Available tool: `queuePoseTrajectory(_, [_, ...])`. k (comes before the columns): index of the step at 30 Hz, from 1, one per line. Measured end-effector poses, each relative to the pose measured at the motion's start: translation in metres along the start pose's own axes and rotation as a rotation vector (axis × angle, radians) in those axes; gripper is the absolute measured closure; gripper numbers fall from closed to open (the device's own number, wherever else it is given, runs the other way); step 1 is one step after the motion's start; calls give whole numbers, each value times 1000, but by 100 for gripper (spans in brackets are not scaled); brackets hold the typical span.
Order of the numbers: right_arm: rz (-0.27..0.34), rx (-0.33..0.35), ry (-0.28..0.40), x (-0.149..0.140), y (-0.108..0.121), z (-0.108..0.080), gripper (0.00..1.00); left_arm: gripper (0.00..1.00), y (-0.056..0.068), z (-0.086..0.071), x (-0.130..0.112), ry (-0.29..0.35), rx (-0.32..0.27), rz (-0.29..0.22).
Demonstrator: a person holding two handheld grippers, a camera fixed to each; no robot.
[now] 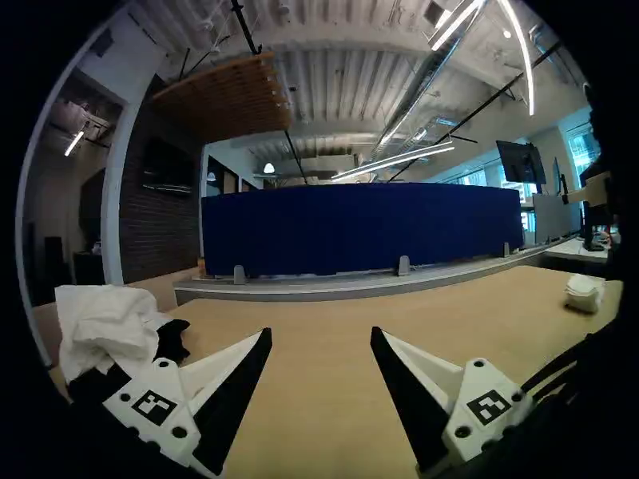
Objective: Fold towel
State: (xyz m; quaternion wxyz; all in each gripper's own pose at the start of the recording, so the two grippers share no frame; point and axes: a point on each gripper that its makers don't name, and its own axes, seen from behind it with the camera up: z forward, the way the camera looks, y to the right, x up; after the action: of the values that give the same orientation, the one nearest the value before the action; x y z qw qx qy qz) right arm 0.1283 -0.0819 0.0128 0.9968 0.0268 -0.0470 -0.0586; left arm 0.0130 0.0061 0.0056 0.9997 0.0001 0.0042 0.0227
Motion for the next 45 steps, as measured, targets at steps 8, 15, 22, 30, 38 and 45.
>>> queuePoseTrajectory(8, [-1,9,-1,-4,-6,3,0,9,-8,-4,-11,-6,12,-8])
queuePoseTrajectory(15, [5,0,0,-4,-2,-1,0,9,-14,-3,-13,-8,15,-43])
queuePoseTrajectory(22, [14,-17,12,-1,11,-5,0,9,-14,-5,-13,-9,19,-46])
queuePoseTrajectory(30, [24,-45,50,10,38,-9,0,9,-14,-5,-12,-9,19,-45])
queuePoseTrajectory(38, [30,-53,92,14,54,-9,0,8,-14,-5,-12,-9,19,-45])
queuePoseTrajectory(45, [58,-52,98,-5,63,-9,0,8,-14,-5,-12,-9,19,-45])
